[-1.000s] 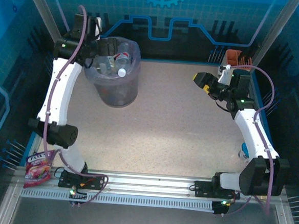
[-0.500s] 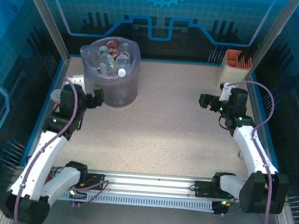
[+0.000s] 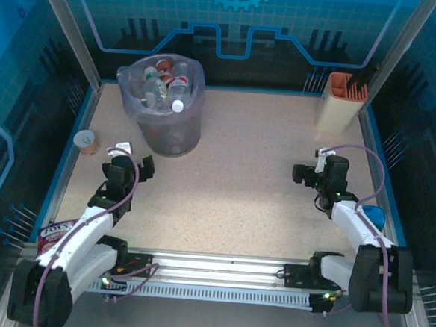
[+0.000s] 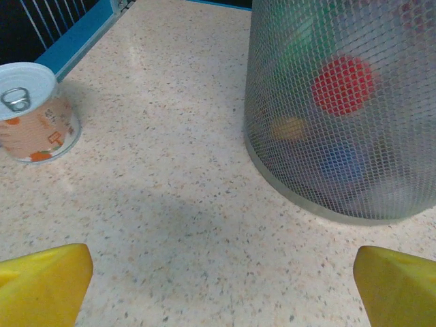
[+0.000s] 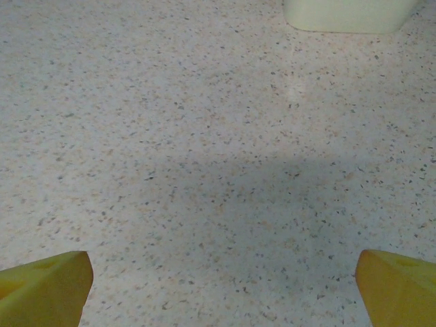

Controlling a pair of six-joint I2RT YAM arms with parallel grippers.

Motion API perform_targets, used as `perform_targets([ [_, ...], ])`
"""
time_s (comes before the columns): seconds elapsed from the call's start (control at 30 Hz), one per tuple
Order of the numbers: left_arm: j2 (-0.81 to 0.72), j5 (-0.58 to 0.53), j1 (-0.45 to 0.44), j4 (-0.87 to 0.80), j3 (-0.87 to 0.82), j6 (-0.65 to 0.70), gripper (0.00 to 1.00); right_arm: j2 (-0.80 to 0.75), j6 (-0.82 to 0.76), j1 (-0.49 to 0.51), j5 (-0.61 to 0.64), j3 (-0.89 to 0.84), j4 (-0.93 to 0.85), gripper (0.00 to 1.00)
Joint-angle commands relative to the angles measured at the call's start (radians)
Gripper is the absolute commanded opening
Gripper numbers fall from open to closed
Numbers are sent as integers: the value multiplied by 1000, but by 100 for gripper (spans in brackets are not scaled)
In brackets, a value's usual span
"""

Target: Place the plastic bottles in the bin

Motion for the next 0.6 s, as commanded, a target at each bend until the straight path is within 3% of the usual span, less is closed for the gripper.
perform_targets([
  [0.0,106,-16,22,298,-27,58,99,52,-24,-13,22,-39,230,100],
  [0.23,356,52,76,575,-23,113,99,188,-41,-10,-8,-54,469,100],
  [0.4,495,130,124,695,-6,90,99,254,-21,-12,-36,-24,531,100],
  [0.47,551,151,127,749,0,87,99,300,-14,-8,-51,-52,650,100],
  [0.57,592,167,117,736,28,105,99,310,-55,26,-23,-57,659,100],
])
